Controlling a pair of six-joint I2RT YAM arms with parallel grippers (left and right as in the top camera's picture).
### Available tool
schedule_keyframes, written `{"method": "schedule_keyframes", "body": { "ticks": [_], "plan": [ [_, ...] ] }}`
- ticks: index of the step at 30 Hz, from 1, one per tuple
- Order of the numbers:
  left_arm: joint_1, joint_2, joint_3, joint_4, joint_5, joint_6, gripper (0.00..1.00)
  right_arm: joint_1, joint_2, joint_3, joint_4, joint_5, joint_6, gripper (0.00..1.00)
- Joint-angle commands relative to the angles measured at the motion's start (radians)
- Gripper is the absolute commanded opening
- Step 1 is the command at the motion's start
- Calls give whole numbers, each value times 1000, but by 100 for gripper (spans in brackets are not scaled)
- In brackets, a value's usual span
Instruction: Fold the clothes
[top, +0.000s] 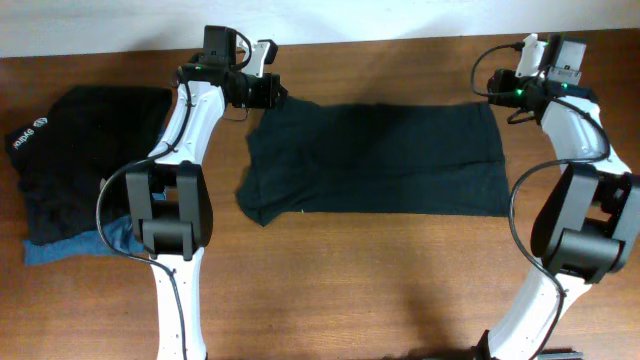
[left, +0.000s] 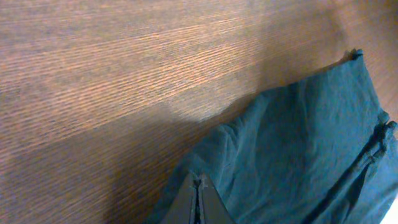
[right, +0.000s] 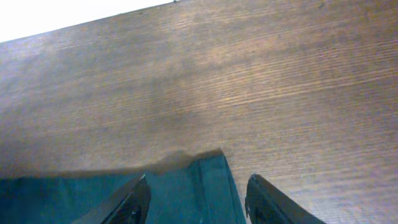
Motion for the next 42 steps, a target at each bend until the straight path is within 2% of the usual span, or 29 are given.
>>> {"method": "schedule_keyframes", "body": {
  "ticks": [1, 11, 25, 29, 32, 39, 41, 42],
  "plan": [
    [4, -28, 20, 3, 22, 1, 0, 4, 50, 11, 31, 1, 16, 56],
    [3, -28, 20, 3, 18, 1, 0, 4, 167, 11, 173, 2, 16, 56],
    [3, -28, 20, 2, 18, 1, 1, 3, 246, 11, 195, 24, 16, 54],
    [3, -28, 20, 2, 18, 1, 1, 3, 246, 11, 189, 24, 16, 39],
    [3, -28, 20, 0, 18, 1, 0, 3, 246, 11, 175, 24, 16, 36],
    [3, -28, 20, -2, 18, 1, 0, 4, 246, 11, 157, 23, 16, 17],
    [3, -28, 20, -2, 18, 1, 1, 4, 246, 11, 150, 24, 16, 6],
    [3, -28, 20, -2, 18, 1, 1, 4, 246, 11, 149, 23, 16, 4]
  ]
}}
